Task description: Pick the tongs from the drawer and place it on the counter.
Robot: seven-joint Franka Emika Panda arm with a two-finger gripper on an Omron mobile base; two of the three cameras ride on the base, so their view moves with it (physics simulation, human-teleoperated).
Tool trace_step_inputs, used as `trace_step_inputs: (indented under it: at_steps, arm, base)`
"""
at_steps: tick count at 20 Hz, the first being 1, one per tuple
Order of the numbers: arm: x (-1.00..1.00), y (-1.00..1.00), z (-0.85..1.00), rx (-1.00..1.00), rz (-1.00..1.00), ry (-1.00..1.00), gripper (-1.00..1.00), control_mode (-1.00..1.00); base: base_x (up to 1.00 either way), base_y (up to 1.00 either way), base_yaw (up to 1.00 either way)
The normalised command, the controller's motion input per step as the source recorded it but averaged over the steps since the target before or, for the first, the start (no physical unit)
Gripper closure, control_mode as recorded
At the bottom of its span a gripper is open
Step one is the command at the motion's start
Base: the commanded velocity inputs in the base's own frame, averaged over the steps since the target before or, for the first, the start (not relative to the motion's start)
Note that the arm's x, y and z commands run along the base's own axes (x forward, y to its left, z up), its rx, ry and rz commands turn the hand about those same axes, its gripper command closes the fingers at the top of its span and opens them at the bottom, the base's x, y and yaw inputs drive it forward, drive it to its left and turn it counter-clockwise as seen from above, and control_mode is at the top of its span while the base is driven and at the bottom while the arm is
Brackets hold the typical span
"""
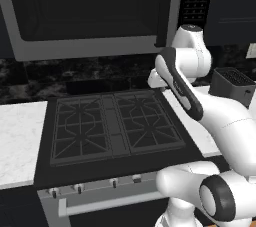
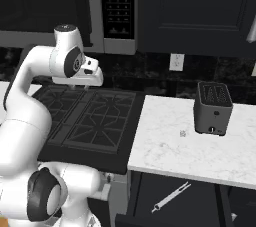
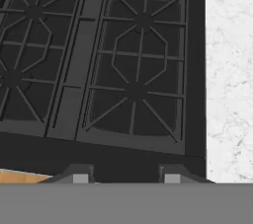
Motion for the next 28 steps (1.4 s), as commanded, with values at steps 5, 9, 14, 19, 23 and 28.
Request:
trace_step_inputs:
  at_steps: [5, 9, 14, 19, 23, 28]
  arm:
    - [-0.50, -0.08, -0.07, 0.00, -0.04, 0.05, -1.00, -1.00]
    - [-0.91, -0.73, -0.42, 0.00, -0.15, 0.13, -1.00, -1.00]
    - [-1.00, -1.00, -0.55, 0.00, -0.07, 0.00, -1.00, -1.00]
    - [-0.85, -0.96, -0.52, 0.00, -0.12, 0.05, -1.00, -1.00]
    - [-0.66, -0.80, -0.55, 0.00, -0.14, 0.01, -1.00, -1.00]
    - [-0.31, -0.80, -0.59, 0.00, -0.10, 0.08, -1.00, -1.00]
  base:
    - [0.00, 0.00, 0.00]
    - [0.00, 0.00, 0.00]
    - [0.00, 0.00, 0.00]
    - [0.00, 0.00, 0.00]
    - [0.00, 0.00, 0.00]
    - [0.00, 0.00, 0.00]
